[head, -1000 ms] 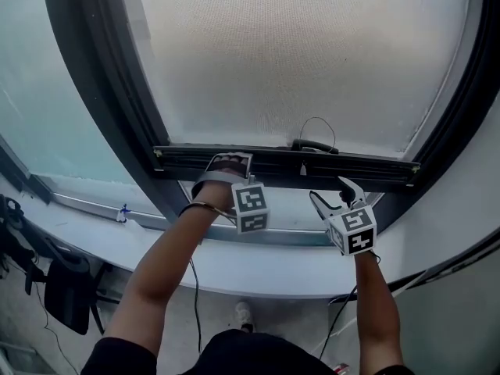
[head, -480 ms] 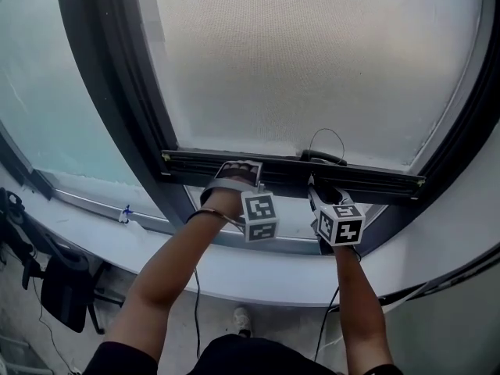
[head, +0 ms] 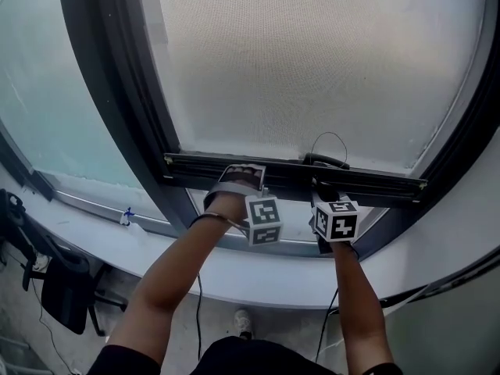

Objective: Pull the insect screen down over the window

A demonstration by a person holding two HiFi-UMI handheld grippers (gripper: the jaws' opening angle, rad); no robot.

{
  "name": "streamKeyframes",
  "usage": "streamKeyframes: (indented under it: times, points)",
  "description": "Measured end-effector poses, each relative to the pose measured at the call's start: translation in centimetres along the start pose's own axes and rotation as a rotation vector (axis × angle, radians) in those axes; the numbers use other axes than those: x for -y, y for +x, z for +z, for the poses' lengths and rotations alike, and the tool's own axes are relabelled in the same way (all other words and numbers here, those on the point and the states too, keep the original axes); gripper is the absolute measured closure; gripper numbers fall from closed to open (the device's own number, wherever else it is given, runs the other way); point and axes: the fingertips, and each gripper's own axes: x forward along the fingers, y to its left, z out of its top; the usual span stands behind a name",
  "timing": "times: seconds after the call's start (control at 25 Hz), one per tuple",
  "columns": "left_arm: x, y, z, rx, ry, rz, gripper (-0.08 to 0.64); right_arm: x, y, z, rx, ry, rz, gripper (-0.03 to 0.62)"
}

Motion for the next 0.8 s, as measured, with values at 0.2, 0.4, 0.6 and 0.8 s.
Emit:
streamKeyframes:
  times: [0.2, 0.4, 0.6, 0.8]
  points:
    - [0.0, -0.1, 0.1, -0.001, -0.002, -0.004, 0.202, -0.1, -0.3, 0.1, 0.005, -0.024, -0.022, 0.546]
    - [-0.1, -0.1, 0.0, -0.002, -0.004, -0.009, 0.202, -0.6, -1.6, 0.2, 0.025, -0.04, -0.029, 0.546]
    - [0.0, -0.1, 0.0, -0.008, -0.003, -0.007, 0.202, -1.3, -3.5, -0.6, 0.036, -0.047, -0.025, 0.546]
    - [-0.1, 0.0, 0.1, -0.008, -0.006, -0.008, 0.202, -1.9, -5.8, -2.7, 0.032, -0.043, -0.023, 0.546]
